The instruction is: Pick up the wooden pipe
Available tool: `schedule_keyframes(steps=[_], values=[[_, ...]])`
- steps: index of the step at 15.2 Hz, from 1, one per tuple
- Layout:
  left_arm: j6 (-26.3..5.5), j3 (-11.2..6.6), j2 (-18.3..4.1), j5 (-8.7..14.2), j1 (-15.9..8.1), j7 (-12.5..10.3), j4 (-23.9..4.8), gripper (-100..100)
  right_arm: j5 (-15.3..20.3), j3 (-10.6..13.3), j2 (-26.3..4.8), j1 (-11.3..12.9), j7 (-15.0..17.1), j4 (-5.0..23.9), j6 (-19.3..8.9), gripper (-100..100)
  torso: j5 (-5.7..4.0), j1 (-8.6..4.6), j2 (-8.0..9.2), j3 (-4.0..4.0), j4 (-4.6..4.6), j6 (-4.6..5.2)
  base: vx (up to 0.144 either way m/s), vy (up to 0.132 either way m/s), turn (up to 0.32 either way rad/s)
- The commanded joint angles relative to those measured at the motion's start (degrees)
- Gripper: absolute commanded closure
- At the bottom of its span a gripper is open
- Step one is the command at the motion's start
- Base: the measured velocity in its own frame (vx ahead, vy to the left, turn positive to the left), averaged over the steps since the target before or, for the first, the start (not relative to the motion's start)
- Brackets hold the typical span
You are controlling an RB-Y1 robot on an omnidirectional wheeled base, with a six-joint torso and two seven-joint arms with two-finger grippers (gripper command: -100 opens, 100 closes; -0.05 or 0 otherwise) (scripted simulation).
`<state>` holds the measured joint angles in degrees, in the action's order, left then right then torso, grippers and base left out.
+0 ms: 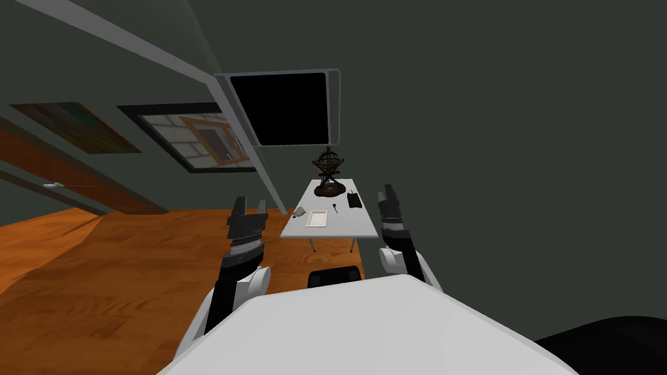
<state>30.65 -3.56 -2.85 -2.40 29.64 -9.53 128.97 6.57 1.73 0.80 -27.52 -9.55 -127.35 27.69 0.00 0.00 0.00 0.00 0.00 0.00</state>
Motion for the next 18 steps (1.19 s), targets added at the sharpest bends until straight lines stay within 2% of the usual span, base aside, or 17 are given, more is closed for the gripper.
schedule_keyframes(steps=[1, 2, 3, 5, 6, 8, 9, 13, 14, 16, 17, 18], values=[[0.0, 0.00, 0.0, 0.0, 0.0, 0.0, 0.0, 0, 0.1, 0.1, -2.0, 0.1, 0.0, 0.5, -0.2, -100, 0.00, 0.00, 0.00, 0.00, 0.00, 0.00, 0.000, 0.006, 0.051], [0.0, 0.00, 0.0, 0.0, 0.0, 0.0, 0.0, 0, 0.2, 0.2, -3.6, 0.3, 0.0, 1.1, -0.4, -100, 0.00, 0.01, 0.00, 0.00, 0.00, -0.01, 0.000, 0.016, 0.096], [0.0, 0.00, 0.0, 0.0, 0.0, 0.0, 0.0, 0, 0.2, 0.2, -3.6, 0.3, 0.0, 1.1, -0.4, -100, 0.00, 0.03, 0.00, 0.00, 0.00, -0.02, 0.001, 0.017, 0.060], [0.0, 0.00, 0.0, 0.0, 0.0, 0.0, 0.0, 0, 0.6, 0.6, -6.6, 0.6, -0.1, 2.7, -0.9, -100, 0.01, 0.05, -0.01, 0.00, 0.00, -0.01, 0.000, 0.024, 0.101], [0.0, 0.01, 0.0, 0.0, 0.0, 0.0, 0.0, 0, 0.6, 0.6, -6.9, 0.6, -0.1, 2.7, -0.9, -100, 0.01, 0.07, -0.01, 0.00, 0.00, -0.03, 0.002, 0.025, 0.105], [0.0, 0.00, 0.0, 0.0, 0.0, 0.0, 0.0, 0, 1.1, 1.1, -9.9, 1.2, -0.1, 5.0, -1.6, -100, 0.02, 0.09, -0.02, -0.01, 0.00, -0.02, 0.002, 0.032, 0.127], [0.0, 0.01, 0.0, 0.0, 0.0, 0.0, 0.0, 0, 1.1, 1.1, -10.3, 1.2, -0.1, 5.0, -1.6, -100, 0.02, 0.11, -0.03, -0.02, -0.01, -0.04, 0.005, 0.035, 0.132], [0.0, 0.01, 0.0, 0.0, 0.0, 0.0, 0.0, 0, 2.1, 2.1, -15.6, 2.2, -0.3, 9.5, -3.1, -100, 0.03, 0.15, -0.01, -0.01, -0.01, -0.03, -0.002, 0.039, 0.172], [0.0, 0.01, 0.0, 0.0, 0.0, 0.0, 0.0, 0, 2.1, 2.1, -15.6, 2.2, -0.3, 9.5, -3.1, -100, 0.03, 0.14, -0.01, -0.01, 0.00, -0.03, 0.000, 0.032, 0.123], [0.0, 0.01, 0.0, 0.0, 0.0, 0.0, 0.0, 0, 3.0, 2.8, -18.8, 3.0, -0.4, 13.0, -4.3, -100, 0.02, 0.13, -0.01, -0.01, -0.01, -0.03, -0.004, 0.045, 0.205], [0.0, 0.01, 0.0, 0.0, 0.0, 0.0, 0.0, 0, 3.0, 2.8, -19.3, 3.0, -0.4, 13.1, -4.3, -100, 0.03, 0.16, 0.00, 0.00, 0.00, -0.05, -0.003, 0.043, 0.213], [0.0, 0.01, 0.0, 0.0, 0.0, 0.0, 0.0, 0, 3.4, 3.3, -21.1, 3.5, -0.4, 15.0, -4.9, -100, 0.04, 0.16, 0.01, 0.00, 0.00, -0.03, 0.003, 0.040, 0.221]])
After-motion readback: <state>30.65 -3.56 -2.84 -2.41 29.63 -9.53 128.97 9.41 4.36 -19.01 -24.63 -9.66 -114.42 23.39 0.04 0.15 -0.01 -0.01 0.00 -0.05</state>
